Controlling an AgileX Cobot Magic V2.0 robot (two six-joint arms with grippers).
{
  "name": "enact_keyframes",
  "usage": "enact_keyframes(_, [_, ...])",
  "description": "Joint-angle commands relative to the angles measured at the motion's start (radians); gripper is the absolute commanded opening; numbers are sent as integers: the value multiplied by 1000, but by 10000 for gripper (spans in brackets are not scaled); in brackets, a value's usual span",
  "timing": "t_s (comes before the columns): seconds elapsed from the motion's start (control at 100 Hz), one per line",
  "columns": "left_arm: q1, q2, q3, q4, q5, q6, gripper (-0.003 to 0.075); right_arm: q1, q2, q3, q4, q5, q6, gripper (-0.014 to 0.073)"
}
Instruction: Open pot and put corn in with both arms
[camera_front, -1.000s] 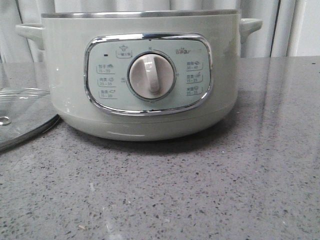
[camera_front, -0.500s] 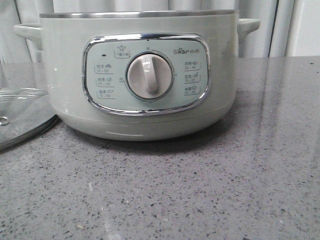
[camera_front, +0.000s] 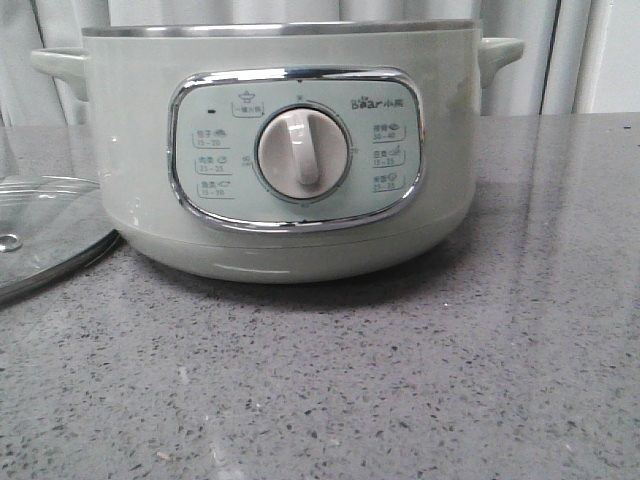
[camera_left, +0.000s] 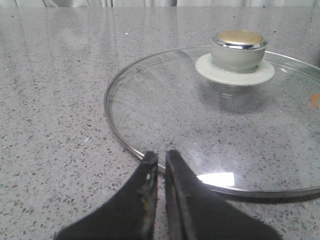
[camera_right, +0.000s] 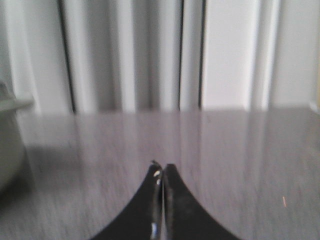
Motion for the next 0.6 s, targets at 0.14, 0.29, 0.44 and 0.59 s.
enact_keyframes(0.14, [1, -29, 22, -6, -55, -9, -20, -9, -24, 19, -19, 211, -17, -64])
enact_keyframes(0.29, [1, -29, 22, -6, -55, -9, -20, -9, -24, 19, -19, 283, -17, -64])
enact_keyframes(0.44, [1, -29, 22, -6, -55, -9, -20, -9, -24, 19, -19, 283, -17, -64])
enact_keyframes(0.59, [1, -29, 22, -6, -55, -9, -20, -9, -24, 19, -19, 283, -17, -64])
